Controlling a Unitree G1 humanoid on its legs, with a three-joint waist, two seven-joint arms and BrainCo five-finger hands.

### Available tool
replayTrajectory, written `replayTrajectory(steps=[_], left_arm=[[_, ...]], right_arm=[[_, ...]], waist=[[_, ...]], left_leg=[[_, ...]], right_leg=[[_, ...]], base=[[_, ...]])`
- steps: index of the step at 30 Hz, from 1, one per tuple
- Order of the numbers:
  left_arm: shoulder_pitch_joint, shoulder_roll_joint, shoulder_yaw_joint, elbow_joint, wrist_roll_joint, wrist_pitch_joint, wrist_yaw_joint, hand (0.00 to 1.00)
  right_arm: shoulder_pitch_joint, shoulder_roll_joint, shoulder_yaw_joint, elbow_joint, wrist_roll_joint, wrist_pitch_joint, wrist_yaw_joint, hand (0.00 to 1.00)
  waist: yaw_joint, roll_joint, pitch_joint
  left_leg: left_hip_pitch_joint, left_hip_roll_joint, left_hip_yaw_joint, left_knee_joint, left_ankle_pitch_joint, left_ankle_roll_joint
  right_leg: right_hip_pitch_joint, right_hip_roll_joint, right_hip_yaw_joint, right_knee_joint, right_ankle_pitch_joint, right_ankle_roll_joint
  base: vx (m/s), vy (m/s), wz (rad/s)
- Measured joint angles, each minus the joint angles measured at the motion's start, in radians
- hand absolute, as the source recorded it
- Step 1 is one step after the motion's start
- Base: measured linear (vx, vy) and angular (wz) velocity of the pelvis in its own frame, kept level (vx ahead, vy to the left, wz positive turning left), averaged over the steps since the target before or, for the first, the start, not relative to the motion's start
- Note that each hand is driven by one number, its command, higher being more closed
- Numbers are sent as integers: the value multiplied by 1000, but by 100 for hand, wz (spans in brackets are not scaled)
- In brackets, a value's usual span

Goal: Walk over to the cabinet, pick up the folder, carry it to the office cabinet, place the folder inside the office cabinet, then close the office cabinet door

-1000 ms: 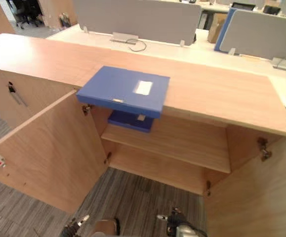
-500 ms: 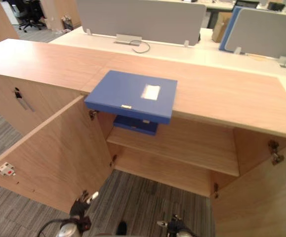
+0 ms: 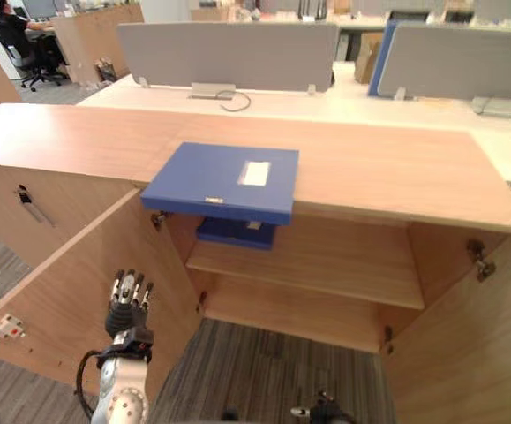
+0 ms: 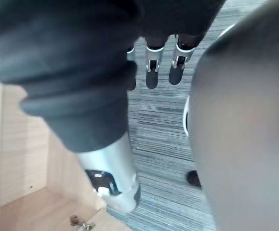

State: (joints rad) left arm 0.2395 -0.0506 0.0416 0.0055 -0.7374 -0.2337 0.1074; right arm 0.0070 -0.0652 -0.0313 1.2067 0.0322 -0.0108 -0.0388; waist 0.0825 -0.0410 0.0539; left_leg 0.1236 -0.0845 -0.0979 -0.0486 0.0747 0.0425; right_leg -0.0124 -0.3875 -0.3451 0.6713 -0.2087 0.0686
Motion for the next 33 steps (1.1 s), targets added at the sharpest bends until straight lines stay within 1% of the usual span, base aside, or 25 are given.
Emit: replayTrajectory(steps=[1, 2, 3, 4, 5, 6, 7, 8, 9, 10, 11, 12, 15, 16, 19, 20, 21, 22, 23, 24, 25, 27, 29, 32, 33], left_arm=[[2, 0, 2, -10, 0, -1, 10, 0], [3, 0, 2, -10, 0, 0, 15, 0], [6, 0, 3, -10, 0, 1, 19, 0], [16, 0, 10, -20, 1, 11, 19, 0], [17, 0, 10, -21, 2, 11, 20, 0], [21, 0, 8, -20, 3, 21, 20, 0], [31, -1, 4, -32, 3, 32, 20, 0], [36, -1, 6, -39, 3, 33, 20, 0], [42, -2, 5, -46, 1, 33, 19, 0], [40, -1, -2, -46, -1, 41, 17, 0], [40, -1, -8, -46, -2, 48, 14, 0], [39, -1, -24, -45, -3, 58, 10, 0], [39, 1, -52, -39, -10, 78, -16, 0], [39, 1, -57, -33, -21, 81, -19, 0], [37, 2, -67, -28, -58, 90, -27, 0], [35, 2, -70, -29, -70, 90, -28, 0], [37, 2, -72, -31, -83, 90, -27, 0], [39, 2, -73, -38, -87, 91, -26, 0], [42, 2, -73, -71, -85, 91, -18, 0], [42, 2, -72, -106, -78, 90, -10, 0], [46, 2, -66, -159, -46, 90, 9, 0], [58, 0, -42, -194, -10, 89, 22, 0], [65, -2, -11, -199, 15, 90, 32, 0], [70, -3, 25, -200, 23, 92, 57, 0], [78, -4, 31, -200, 24, 95, 62, 0]], right_arm=[[2, 2, 36, -6, -13, -1, 1, 0], [1, 2, 44, -7, -13, -1, 1, 0], [1, 3, 56, -9, -13, -2, 1, 0], [5, 9, 62, -17, -12, -3, 2, 0], [5, 10, 63, -18, -12, -4, 2, 0], [4, 9, 70, -19, -14, -3, 4, 0], [2, -2, 101, -17, -19, 5, 6, 0], [2, -5, 113, -17, -20, 8, 7, 0], [3, -5, 125, -17, -20, 11, 7, 0], [2, -5, 139, -17, -19, 12, 7, 0], [2, -5, 140, -19, -18, 12, 7, 0], [4, -4, 141, -25, -15, 12, 6, 0], [7, 5, 139, -37, -15, 14, 6, 0], [7, 6, 138, -37, -15, 14, 5, 0], [8, 11, 127, -36, -13, 13, -1, 0], [7, 15, 107, -36, -13, 13, -2, 0], [7, 18, 92, -36, -13, 12, -4, 0], [7, 18, 92, -36, -13, 12, -6, 0], [6, 16, 92, -37, -13, 12, -8, 0], [2, 13, 92, -37, -13, 11, -10, 0], [1, 6, 92, -37, -13, 12, -14, 0], [3, 7, 93, -37, -13, 12, -15, 0], [4, 11, 93, -37, -13, 13, -15, 0], [2, 22, 92, -40, -13, 13, -15, 0], [2, 30, 90, -45, -13, 13, -15, 0]], waist=[[6, -8, 0], [7, -9, 1], [6, -10, 0], [1, -20, -3], [-1, -22, -4], [-8, -23, -12], [-4, -8, -21], [-2, -4, -24], [-1, -1, -32], [0, -2, -35], [-1, -2, -36], [-8, -1, -38], [-5, 0, -38], [-5, 1, -38], [8, 10, -43], [16, 15, -40], [19, 16, -37], [19, 17, -36], [22, 22, -25], [23, 30, -8], [32, 46, 5], [47, 52, 3], [55, 52, 3], [68, 45, 8], [71, 41, 8]], left_leg=[[-4, 15, 0, 37, -44, -2], [-8, 21, 1, 48, -60, -1], [-21, 27, 3, 69, -76, -4], [-47, 24, 8, 97, -98, -15], [-50, 22, 8, 98, -100, -15], [-54, 28, 5, 96, -104, -23], [-55, 55, 12, 100, -105, -38], [-53, 67, 16, 102, -109, -43], [-54, 89, 26, 105, -114, -48], [-53, 106, 30, 107, -121, -58], [-53, 113, 30, 108, -124, -63], [-51, 126, 30, 110, -132, -73], [-37, 146, 37, 114, -148, -89], [-37, 147, 38, 122, -155, -91], [-88, 157, 32, 223, -224, -90], [-125, 161, 24, 292, -256, -91], [-167, 160, 20, 367, -274, -108], [-188, 159, 20, 409, -282, -115], [-235, 161, 24, 514, -297, -133], [-266, 168, 36, 599, -302, -141], [-306, 185, 66, 704, -303, -142], [-319, 205, 113, 746, -302, -142], [-320, 205, 118, 744, -302, -141], [-288, 189, 118, 627, -309, -130], [-266, 182, 118, 568, -304, -120]], right_leg=[[-9, 7, -43, -44, -26, 15], [-11, 19, -53, -82, -28, 20], [-24, 44, -53, -156, -26, 26], [-32, 74, -59, -297, -4, -5], [-34, 77, -53, -312, 23, -10], [-20, 90, -59, -356, 96, 16], [-9, 125, -65, -396, 110, 13], [-2, 141, -66, -414, 117, 15], [6, 168, -68, -443, 123, 7], [19, 190, -73, -469, 127, 3], [30, 199, -81, -484, 128, 1], [54, 219, -96, -515, 136, 0], [111, 255, -112, -598, 156, -5], [119, 257, -113, -604, 156, -5], [137, 277, -120, -625, 155, -4], [136, 284, -128, -627, 154, -4], [139, 285, -146, -627, 152, -4], [142, 285, -154, -626, 151, -3], [156, 287, -174, -625, 146, -3], [178, 292, -188, -625, 143, -3], [210, 300, -206, -626, 134, -4], [225, 302, -212, -632, 126, -10], [224, 302, -208, -636, 126, -11], [195, 298, -206, -642, 144, -9], [190, 296, -206, -651, 155, -7]], base=[[34, 66, 6], [0, 0, 0], [15, -52, -3], [34, -80, -2], [98, -124, 10], [141, -145, 3], [154, -140, -2], [158, -131, -22], [169, -136, -17], [168, -135, -10], [155, -134, 9], [147, -114, 15], [116, -77, 9], [95, -39, 4], [76, -4, 9], [39, 19, 25], [34, 23, 32], [28, 34, 46], [13, 48, 43], [-7, 76, 51], [-24, 72, 37], [-22, 80, 20], [-26, 116, 2], [-29, 128, 3], [-36, 63, 0]])
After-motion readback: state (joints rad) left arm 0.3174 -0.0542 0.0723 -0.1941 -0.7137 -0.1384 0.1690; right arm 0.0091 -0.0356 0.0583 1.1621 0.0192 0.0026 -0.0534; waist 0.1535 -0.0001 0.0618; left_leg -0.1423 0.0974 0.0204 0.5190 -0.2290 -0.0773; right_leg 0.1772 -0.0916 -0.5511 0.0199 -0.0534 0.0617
